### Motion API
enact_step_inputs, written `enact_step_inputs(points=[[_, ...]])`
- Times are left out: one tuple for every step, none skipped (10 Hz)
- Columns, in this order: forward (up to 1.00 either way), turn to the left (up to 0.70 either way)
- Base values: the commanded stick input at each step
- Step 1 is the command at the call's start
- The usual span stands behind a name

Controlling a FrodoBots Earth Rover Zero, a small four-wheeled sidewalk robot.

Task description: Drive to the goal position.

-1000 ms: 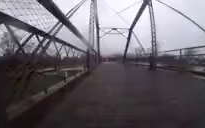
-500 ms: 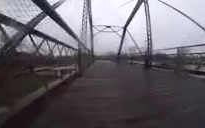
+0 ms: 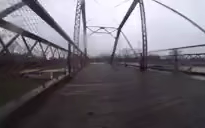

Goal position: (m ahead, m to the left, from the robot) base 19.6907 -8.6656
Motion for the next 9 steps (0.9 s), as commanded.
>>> enact_step_inputs(points=[[1.00,0.00],[1.00,0.00],[1.00,0.00],[1.00,0.00],[1.00,0.00],[1.00,0.00],[1.00,0.00],[1.00,0.00],[1.00,0.00]])
